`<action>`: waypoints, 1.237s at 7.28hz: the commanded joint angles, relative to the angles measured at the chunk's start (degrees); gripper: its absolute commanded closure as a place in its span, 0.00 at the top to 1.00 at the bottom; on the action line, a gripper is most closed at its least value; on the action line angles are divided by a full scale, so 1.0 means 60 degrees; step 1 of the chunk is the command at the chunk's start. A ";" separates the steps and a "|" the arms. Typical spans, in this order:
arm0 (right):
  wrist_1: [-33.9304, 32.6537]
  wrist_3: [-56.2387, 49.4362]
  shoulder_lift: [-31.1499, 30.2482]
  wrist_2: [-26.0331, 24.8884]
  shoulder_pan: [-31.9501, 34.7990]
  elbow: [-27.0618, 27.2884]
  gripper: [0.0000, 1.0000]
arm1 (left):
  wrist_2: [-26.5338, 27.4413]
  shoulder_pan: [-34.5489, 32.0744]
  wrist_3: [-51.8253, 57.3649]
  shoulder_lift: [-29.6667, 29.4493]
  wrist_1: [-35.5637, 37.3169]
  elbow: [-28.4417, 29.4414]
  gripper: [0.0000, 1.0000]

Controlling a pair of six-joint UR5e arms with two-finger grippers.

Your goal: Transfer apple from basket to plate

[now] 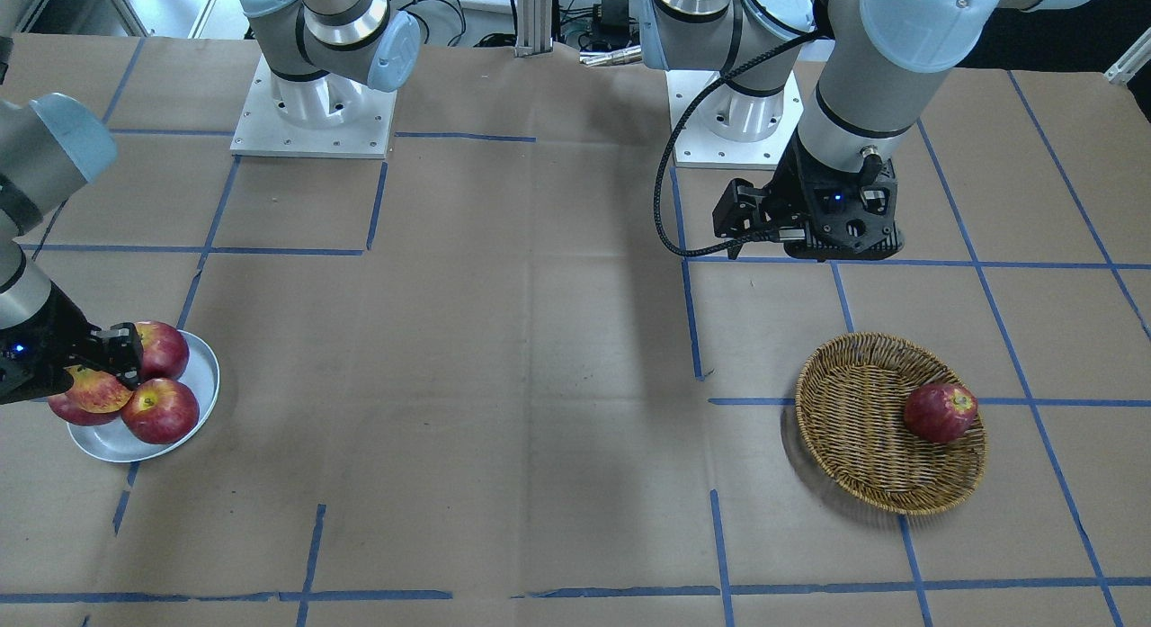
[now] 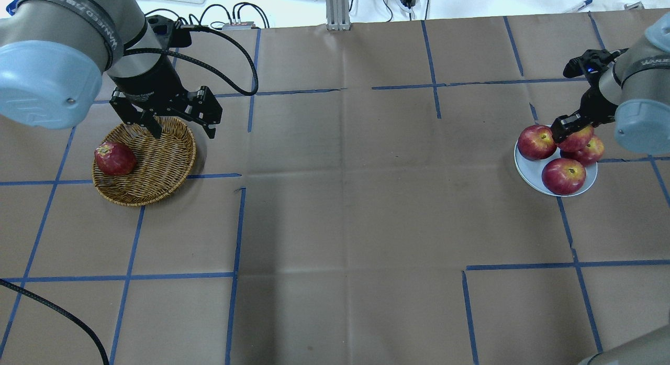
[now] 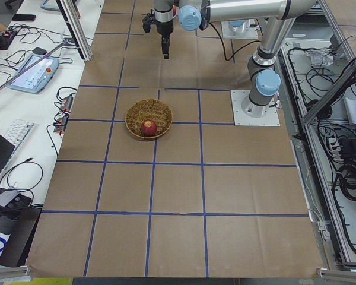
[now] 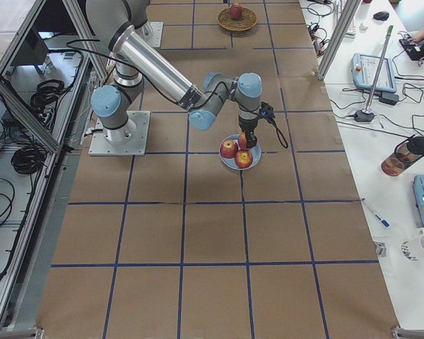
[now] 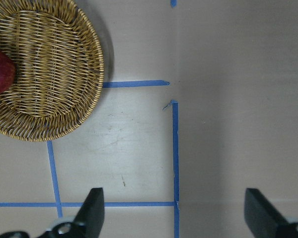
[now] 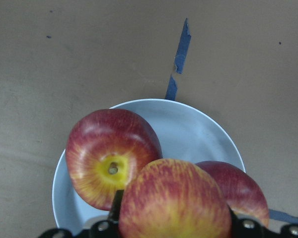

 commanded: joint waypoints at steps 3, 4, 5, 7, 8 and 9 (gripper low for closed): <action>0.0140 -0.0025 -0.0060 -0.0029 -0.0014 0.0082 0.71 | 0.0000 0.0010 0.0000 0.0002 0.0001 -0.0004 0.99; 0.0155 -0.0025 -0.0060 -0.0029 -0.0014 0.0082 0.72 | 0.0000 -0.0004 0.0000 0.0002 -0.0014 -0.0018 0.99; 0.0155 -0.0025 -0.0133 -0.0044 -0.0014 0.0082 1.00 | 0.0000 0.0010 0.0000 0.0002 -0.0014 -0.0018 0.99; 0.0914 -0.0025 -0.0498 -0.0073 0.0030 -0.0514 1.00 | 0.0014 -0.0004 0.0000 0.0002 -0.0014 -0.0018 0.99; 0.1598 -0.0025 -0.0500 -0.0059 0.0103 -0.1084 1.00 | 0.0015 0.0010 0.0000 0.0016 -0.0014 -0.0018 0.99; 0.2417 0.0019 -0.0500 -0.0044 0.0277 -0.1858 1.00 | 0.0015 0.0010 0.0000 0.0016 -0.0029 -0.0018 0.99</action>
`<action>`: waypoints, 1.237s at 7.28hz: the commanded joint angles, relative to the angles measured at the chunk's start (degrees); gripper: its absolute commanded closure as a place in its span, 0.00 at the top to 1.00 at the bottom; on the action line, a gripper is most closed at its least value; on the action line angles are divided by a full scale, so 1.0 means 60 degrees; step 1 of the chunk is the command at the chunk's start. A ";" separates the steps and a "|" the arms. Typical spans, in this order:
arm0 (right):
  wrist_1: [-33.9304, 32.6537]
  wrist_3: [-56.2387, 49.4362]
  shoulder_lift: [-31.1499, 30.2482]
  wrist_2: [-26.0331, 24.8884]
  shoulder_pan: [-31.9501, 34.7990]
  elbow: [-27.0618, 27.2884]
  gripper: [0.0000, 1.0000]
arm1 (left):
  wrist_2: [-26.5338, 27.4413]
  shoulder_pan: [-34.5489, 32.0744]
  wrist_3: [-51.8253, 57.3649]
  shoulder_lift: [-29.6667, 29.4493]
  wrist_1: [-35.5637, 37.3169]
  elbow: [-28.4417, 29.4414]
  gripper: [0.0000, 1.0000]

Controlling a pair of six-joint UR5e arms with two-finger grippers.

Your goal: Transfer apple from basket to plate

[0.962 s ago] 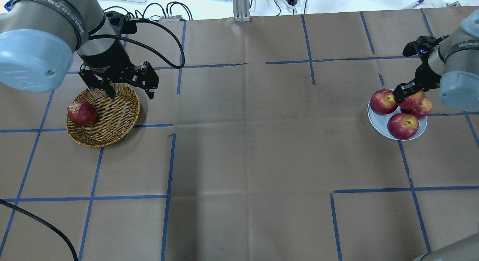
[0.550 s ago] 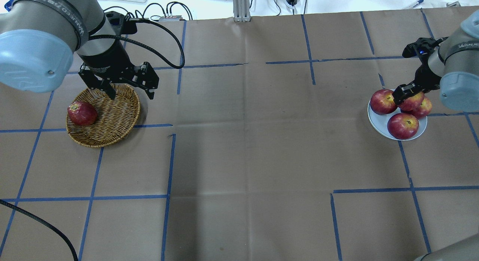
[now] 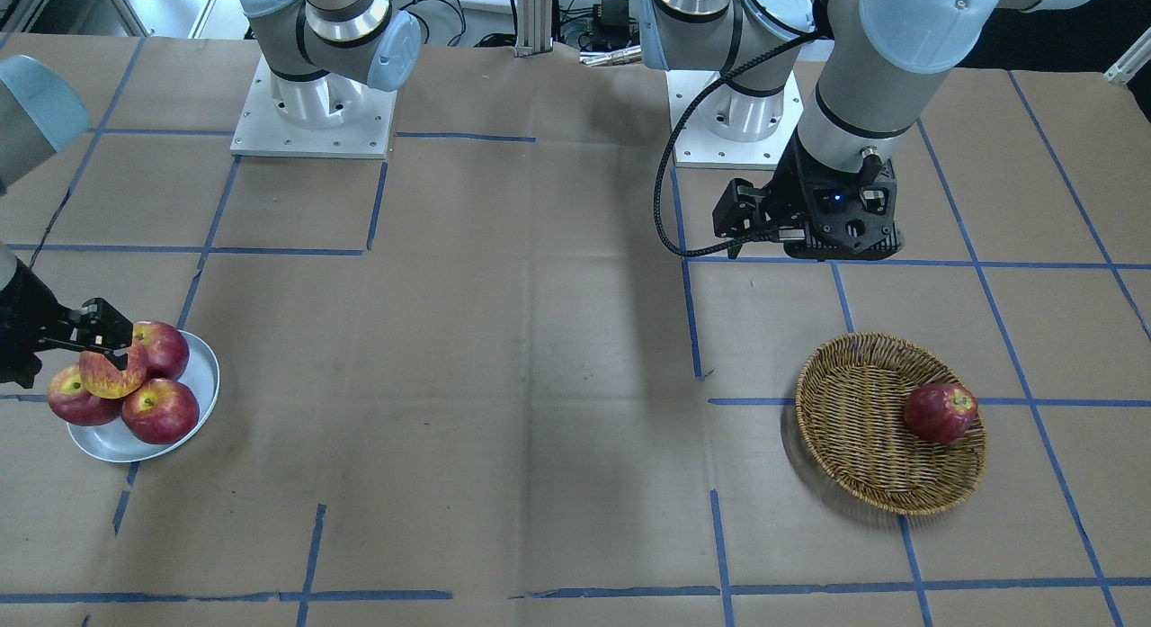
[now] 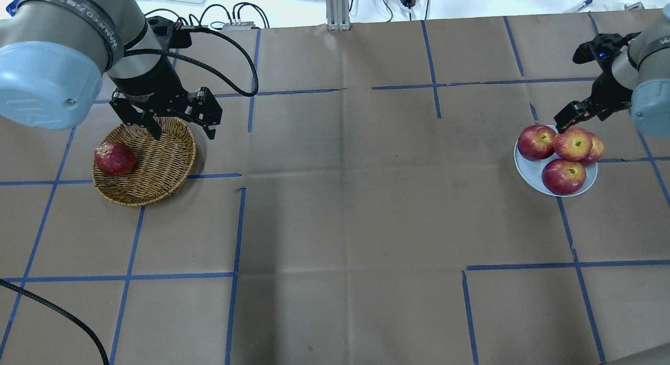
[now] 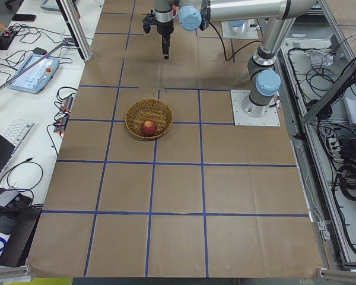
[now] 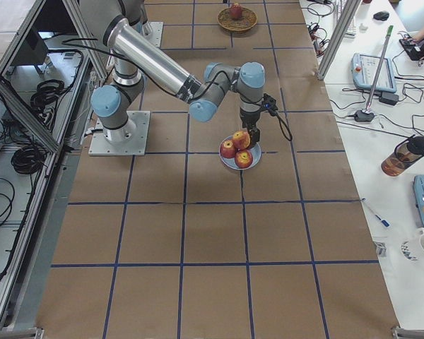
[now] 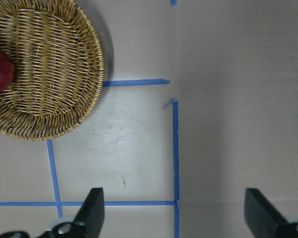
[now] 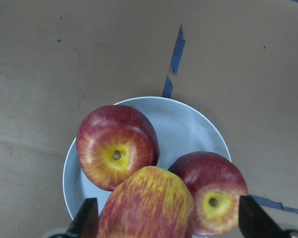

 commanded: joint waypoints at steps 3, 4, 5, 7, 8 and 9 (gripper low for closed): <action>0.3693 0.1971 -0.0102 -0.0027 0.1494 -0.2827 1.00 | -0.0013 -0.0008 0.0000 0.0019 -0.0011 0.0000 0.99; 0.4704 0.2984 -0.0291 -0.0056 0.2066 -0.3298 1.00 | 0.0001 -0.0008 0.0000 0.0135 -0.0011 0.0014 0.99; 0.5672 0.4415 -0.0597 -0.0057 0.2811 -0.3607 1.00 | 0.0002 -0.0008 0.0000 0.0180 -0.0011 0.0014 0.99; 0.6279 0.5741 -0.0906 -0.0086 0.3708 -0.3581 1.00 | 0.0002 0.0006 0.0000 0.0005 -0.0011 0.0058 0.99; 0.6456 0.6038 -0.1140 -0.0057 0.3871 -0.3450 1.00 | 0.0002 0.0006 0.0000 0.0004 0.0003 0.0102 0.99; 0.6704 0.6026 -0.1447 -0.0071 0.3873 -0.3203 1.00 | -0.0013 0.0006 0.0014 -0.0054 0.0003 0.0117 0.99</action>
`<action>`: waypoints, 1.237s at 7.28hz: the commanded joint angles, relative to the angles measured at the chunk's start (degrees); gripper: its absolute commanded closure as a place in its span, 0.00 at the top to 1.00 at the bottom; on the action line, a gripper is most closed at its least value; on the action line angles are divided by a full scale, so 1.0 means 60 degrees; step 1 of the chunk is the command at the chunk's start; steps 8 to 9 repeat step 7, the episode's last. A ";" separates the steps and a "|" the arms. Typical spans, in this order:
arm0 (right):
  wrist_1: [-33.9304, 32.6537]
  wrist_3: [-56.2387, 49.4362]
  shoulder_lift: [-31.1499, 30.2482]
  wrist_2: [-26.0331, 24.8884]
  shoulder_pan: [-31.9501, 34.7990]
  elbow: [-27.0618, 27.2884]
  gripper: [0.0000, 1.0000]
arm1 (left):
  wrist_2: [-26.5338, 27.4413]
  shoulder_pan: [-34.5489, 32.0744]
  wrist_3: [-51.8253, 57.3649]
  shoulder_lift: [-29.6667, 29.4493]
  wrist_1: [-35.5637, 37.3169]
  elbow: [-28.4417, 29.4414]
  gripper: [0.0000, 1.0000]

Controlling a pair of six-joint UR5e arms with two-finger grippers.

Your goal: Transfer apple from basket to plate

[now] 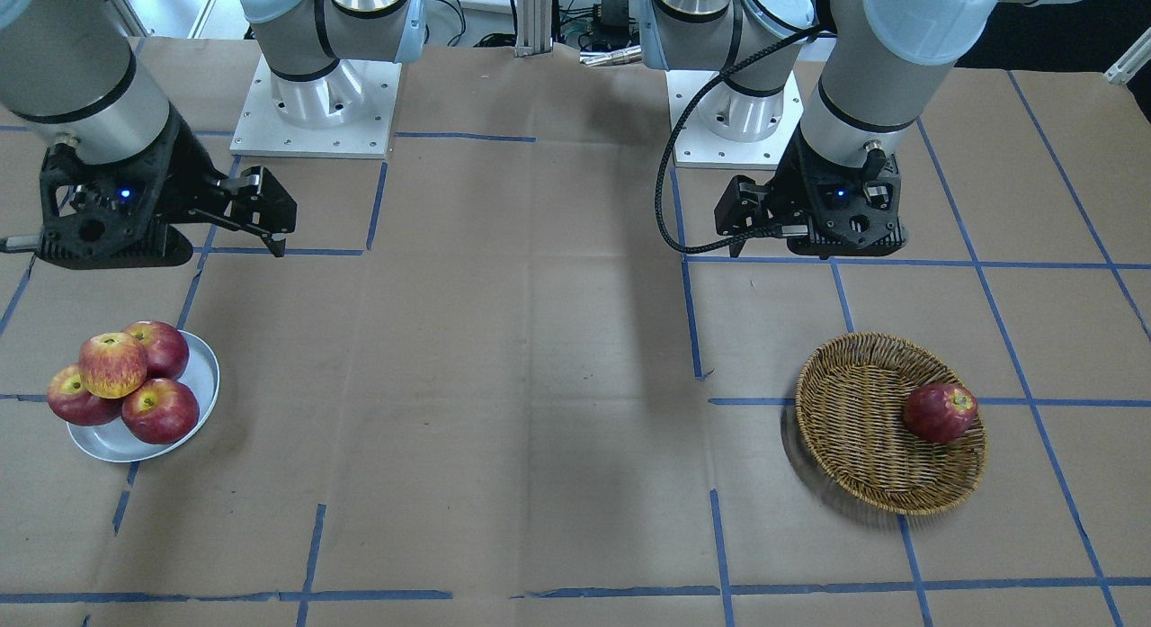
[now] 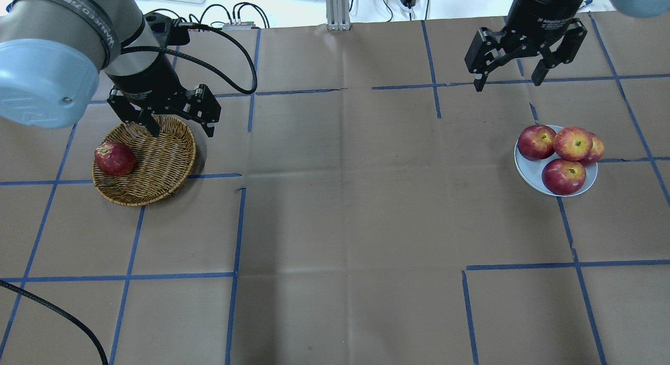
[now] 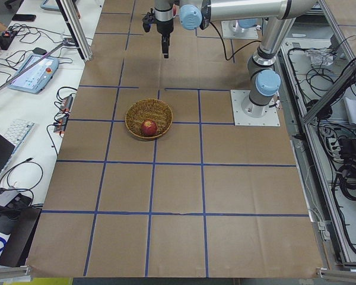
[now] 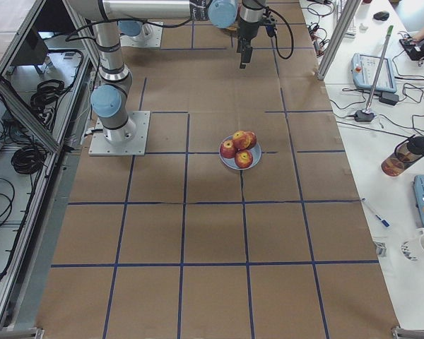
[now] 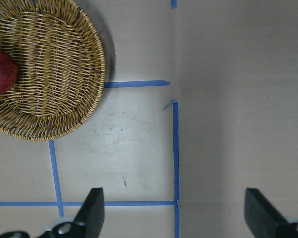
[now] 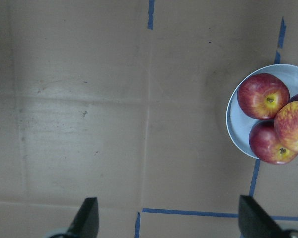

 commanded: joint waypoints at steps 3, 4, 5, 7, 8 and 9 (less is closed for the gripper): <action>0.0160 0.0204 -0.0812 -0.0003 0.0122 0.0844 1.00 | -0.0070 0.0001 -0.0018 0.0165 0.0078 -0.0014 0.99; 0.0160 0.0204 -0.0827 0.0011 0.0122 0.0845 1.00 | -0.0070 0.0001 -0.0032 0.0165 0.0093 -0.0014 0.99; 0.0146 0.0219 -0.0813 0.0011 0.0136 0.0845 1.00 | -0.0041 0.0001 -0.0018 0.0180 0.0122 -0.0014 0.99; 0.0145 0.0219 -0.0813 0.0011 0.0122 0.0845 1.00 | -0.0041 0.0001 -0.0003 0.0195 0.0137 -0.0014 0.99; 0.0145 0.0219 -0.0813 0.0011 0.0122 0.0845 1.00 | -0.0041 0.0001 -0.0003 0.0195 0.0137 -0.0014 0.99; 0.0145 0.0219 -0.0813 0.0011 0.0122 0.0845 1.00 | -0.0041 0.0001 -0.0003 0.0195 0.0137 -0.0014 0.99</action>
